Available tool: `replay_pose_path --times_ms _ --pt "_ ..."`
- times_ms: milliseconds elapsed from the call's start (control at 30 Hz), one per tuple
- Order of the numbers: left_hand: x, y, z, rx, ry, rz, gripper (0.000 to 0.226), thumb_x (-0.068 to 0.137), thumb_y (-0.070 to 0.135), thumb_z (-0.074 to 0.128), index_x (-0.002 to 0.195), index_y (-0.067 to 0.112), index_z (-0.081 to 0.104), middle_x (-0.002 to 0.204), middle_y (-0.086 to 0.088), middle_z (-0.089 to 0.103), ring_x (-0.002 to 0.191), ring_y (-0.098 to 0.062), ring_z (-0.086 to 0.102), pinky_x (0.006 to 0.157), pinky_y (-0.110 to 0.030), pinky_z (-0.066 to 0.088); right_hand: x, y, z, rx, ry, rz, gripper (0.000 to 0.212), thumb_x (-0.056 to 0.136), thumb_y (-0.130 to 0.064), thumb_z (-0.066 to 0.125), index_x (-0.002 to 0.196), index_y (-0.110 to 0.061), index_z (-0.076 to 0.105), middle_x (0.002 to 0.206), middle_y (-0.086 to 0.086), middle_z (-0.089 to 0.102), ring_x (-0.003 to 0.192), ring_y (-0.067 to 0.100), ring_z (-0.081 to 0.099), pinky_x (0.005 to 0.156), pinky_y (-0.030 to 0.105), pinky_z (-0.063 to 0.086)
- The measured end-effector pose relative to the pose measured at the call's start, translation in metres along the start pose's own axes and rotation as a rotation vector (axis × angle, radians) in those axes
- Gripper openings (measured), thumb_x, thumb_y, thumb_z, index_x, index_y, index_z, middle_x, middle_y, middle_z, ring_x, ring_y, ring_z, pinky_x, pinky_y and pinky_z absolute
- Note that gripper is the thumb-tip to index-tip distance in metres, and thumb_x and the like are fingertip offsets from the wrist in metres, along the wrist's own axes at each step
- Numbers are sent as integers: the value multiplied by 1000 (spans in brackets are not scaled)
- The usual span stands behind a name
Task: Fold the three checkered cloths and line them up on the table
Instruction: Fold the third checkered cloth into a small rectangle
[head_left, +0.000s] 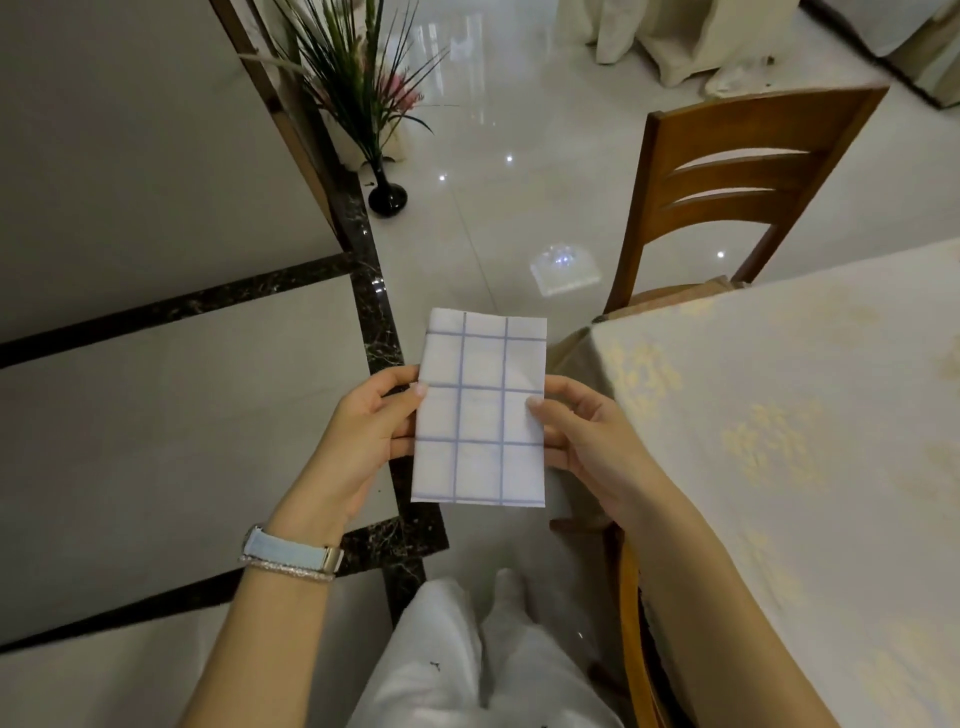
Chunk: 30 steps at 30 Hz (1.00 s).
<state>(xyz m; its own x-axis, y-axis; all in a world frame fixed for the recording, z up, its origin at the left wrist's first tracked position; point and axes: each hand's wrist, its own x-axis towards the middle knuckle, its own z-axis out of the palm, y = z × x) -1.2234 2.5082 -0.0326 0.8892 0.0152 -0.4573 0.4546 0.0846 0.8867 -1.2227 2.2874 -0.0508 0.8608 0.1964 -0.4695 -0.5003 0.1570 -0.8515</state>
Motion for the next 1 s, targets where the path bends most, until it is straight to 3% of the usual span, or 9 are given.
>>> replay_pose_path --times_ms 167,400,600,833,1000 --pt "70 29 -5 12 -52 -9 18 98 16 54 113 18 64 100 -6 74 83 -15 71 65 -25 57 57 -29 1 23 53 12 21 97 -17 56 116 -15 64 112 11 73 102 32 70 90 48 57" --pt "183 76 -21 54 -164 -32 19 98 17 54 114 19 64 99 -3 75 85 -15 72 68 -28 57 147 -72 16 58 184 -20 14 96 -17 58 105 -23 67 99 -1 76 92 21 74 73 31 61" --pt "271 136 -41 118 -249 -26 22 99 17 54 118 17 62 105 -5 74 91 -19 72 79 -36 58 221 -115 39 147 236 -42 21 97 -16 56 116 -15 64 110 8 74 101 28 71 85 43 58" --pt "353 185 -35 142 -334 -30 20 98 18 55 116 18 64 100 -1 76 88 -16 71 73 -30 59 285 -156 38 194 307 -56 22 98 -15 55 118 -12 63 114 13 72 102 32 70 84 39 60" --pt "410 208 -11 169 -388 -47 23 99 17 53 120 16 61 101 -1 75 86 -15 71 72 -29 59 330 -182 16 229 363 -76 24 98 -14 55 120 -9 63 115 16 70 103 36 69 93 49 54"
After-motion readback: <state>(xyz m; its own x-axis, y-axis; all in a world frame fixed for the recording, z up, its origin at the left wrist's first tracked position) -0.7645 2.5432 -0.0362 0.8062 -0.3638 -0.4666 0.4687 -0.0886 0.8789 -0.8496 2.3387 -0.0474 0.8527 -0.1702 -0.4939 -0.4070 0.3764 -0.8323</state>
